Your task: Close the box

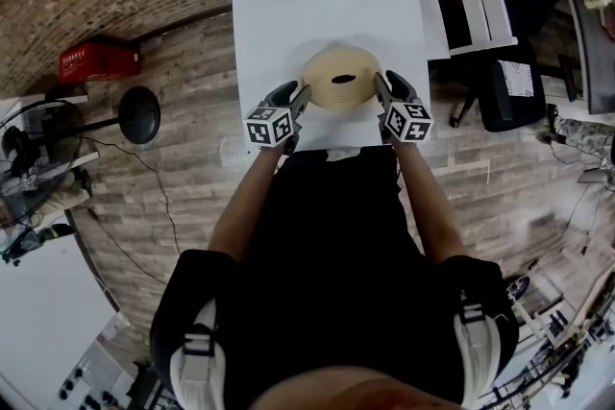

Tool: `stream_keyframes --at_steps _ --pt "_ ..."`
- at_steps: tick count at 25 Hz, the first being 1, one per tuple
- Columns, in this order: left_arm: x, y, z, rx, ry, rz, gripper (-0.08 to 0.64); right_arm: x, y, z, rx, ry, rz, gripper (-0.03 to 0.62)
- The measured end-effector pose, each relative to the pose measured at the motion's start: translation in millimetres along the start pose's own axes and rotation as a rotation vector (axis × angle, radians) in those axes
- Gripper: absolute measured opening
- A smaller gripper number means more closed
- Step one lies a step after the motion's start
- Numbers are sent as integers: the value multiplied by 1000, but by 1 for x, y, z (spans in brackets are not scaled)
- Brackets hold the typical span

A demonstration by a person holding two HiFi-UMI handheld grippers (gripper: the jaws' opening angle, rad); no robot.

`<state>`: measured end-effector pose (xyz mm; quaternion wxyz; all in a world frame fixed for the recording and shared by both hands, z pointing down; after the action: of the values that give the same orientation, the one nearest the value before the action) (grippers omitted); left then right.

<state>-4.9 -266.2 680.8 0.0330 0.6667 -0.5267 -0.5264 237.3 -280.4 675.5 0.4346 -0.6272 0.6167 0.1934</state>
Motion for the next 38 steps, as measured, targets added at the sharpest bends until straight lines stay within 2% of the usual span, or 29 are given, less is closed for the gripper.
stream_keyframes --at_steps 4,9,11,15,19,23,25,31,38 --pt "6 -6 2 -34 -12 -13 172 3 5 8 -6 -14 20 118" --pt "12 -11 6 -58 -11 -72 156 3 15 18 -4 -45 18 86" --pt "15 -12 8 -66 -13 -88 122 1 17 22 -2 -48 10 78" --pt "23 -17 15 -86 -23 -117 99 -3 26 28 3 -49 20 52" --pt "32 -23 22 -101 -39 -156 65 -5 35 31 16 -41 -4 -2" --pt "38 -27 28 -113 -50 -189 35 -6 40 36 15 -39 -8 -5" --pt "42 -28 30 -115 -52 -209 34 -4 42 39 13 -40 24 -5" --pt "45 -33 35 -101 -23 -323 34 -1 59 49 38 -14 231 -5" --pt "41 -38 32 -98 16 -412 31 7 77 54 108 -11 318 -5"
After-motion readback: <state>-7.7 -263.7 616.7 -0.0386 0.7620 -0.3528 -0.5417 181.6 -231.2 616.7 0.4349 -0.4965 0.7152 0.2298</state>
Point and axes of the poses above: the fingertips, and each gripper's own axes: z backward along the fingers, y to its left, x out of its top, the point moved 3 cm from there along z, backward along the fingers, and after that the axes turned 7 degrees about -x, right-handed, at the moved point
